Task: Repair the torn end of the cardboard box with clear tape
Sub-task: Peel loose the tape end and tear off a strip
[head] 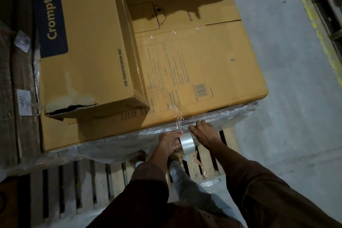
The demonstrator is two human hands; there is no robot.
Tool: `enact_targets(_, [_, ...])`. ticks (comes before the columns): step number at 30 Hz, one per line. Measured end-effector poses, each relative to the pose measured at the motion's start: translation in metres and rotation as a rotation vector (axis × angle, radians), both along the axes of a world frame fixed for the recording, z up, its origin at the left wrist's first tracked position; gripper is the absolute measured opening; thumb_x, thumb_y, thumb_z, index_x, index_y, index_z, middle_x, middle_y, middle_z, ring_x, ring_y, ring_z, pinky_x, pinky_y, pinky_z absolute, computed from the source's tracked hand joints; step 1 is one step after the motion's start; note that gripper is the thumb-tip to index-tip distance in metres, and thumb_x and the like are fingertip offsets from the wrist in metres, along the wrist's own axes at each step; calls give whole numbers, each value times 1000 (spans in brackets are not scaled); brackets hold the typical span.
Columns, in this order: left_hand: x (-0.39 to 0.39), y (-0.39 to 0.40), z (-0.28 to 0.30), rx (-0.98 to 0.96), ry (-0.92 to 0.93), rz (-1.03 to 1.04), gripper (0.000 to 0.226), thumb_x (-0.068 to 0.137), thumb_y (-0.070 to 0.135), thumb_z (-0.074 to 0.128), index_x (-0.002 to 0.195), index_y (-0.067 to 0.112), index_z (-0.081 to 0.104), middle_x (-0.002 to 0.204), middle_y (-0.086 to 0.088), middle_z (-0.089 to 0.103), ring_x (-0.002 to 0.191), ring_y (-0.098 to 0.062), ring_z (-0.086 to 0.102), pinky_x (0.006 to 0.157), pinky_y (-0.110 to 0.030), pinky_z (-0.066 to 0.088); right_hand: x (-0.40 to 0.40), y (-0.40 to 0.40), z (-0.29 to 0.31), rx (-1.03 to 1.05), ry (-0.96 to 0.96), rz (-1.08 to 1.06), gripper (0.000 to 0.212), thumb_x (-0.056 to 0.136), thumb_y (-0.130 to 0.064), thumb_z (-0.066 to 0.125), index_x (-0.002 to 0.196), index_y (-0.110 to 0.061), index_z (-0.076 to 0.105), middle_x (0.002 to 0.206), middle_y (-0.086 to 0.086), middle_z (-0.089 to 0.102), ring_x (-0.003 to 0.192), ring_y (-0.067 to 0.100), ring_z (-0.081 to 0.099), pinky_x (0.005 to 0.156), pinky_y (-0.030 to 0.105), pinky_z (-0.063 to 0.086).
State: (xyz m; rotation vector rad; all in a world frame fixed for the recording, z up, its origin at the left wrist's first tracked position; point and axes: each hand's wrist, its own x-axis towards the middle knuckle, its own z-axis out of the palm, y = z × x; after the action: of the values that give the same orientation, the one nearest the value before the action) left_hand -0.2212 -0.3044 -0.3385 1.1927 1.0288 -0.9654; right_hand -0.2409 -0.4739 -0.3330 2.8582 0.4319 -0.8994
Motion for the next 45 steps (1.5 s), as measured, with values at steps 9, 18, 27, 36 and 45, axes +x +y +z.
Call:
enact_targets(9, [-3,2,-7,-7,3,-5,25,85,-2,75,109,1,69,101,-17,73,71,-21,69,62,-34,61,-16,1,8,-122,-147,-458,39,89,-11,67,124,-10,49,115,12,59,102,27,58,80,37,50])
enact_targets(18, [-1,-4,-2,-3,6,-24,23,89,-1,71,112,0,71,109,-17,74,75,-23,72,52,-30,59,76,13,23,843,-441,-1299,61,98,-50,58,141,-8,48,128,8,48,109,19,57,85,35,57])
enact_targets(27, [0,-1,-2,20,12,-11,24,86,1,75,110,-1,71,87,-13,75,59,-20,71,49,-29,57,12,36,-12,918,43,-1365,50,76,-67,71,63,-20,61,62,-4,64,62,17,59,71,36,53])
enact_targets(36, [-1,2,1,-20,35,-50,21,89,6,73,110,5,68,86,-9,70,75,-20,67,61,-32,55,15,38,-2,1061,262,-1457,11,74,-2,86,78,-4,75,80,17,76,67,24,70,65,34,59])
enact_targets(45, [-23,18,-28,157,130,-307,9,89,-5,62,95,0,66,67,-11,58,49,-21,57,45,-26,49,14,48,-1,961,180,-1471,17,79,-3,82,73,-13,70,81,8,74,73,17,67,69,30,57])
